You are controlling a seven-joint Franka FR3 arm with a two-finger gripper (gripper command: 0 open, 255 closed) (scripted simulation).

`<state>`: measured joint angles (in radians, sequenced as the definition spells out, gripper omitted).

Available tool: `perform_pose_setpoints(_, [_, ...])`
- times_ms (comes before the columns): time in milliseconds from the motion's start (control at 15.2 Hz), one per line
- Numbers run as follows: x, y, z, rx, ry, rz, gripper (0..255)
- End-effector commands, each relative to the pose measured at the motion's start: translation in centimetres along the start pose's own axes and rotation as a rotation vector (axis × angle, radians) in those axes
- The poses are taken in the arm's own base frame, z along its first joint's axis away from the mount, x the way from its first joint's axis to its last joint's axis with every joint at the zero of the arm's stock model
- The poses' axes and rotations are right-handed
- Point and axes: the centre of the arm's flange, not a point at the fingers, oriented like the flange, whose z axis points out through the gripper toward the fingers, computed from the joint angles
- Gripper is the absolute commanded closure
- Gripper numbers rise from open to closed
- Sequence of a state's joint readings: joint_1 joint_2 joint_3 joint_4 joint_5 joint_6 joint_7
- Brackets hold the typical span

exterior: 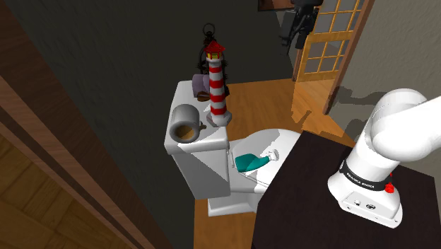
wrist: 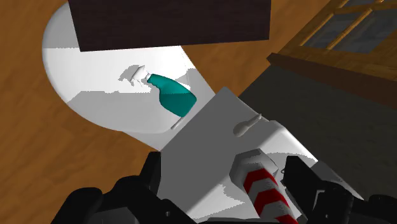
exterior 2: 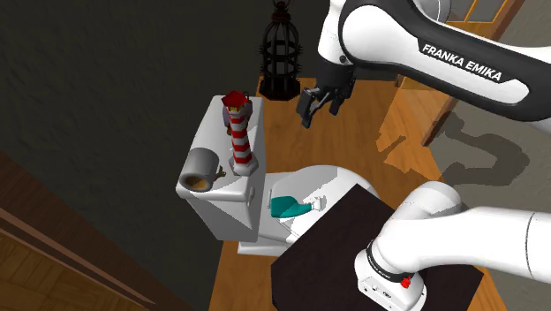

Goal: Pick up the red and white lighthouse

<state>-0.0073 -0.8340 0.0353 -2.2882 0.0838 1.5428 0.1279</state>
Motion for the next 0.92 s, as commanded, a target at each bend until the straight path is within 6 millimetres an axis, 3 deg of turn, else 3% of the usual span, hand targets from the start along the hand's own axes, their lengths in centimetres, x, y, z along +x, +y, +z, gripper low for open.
perform_pose_setpoints(0, [0.0,0.0,0.0,0.000,0.000,0.000,0])
perform_pose_setpoints(858, [11.1,-15.5,0.5,-0.339,0.170,0.008,0])
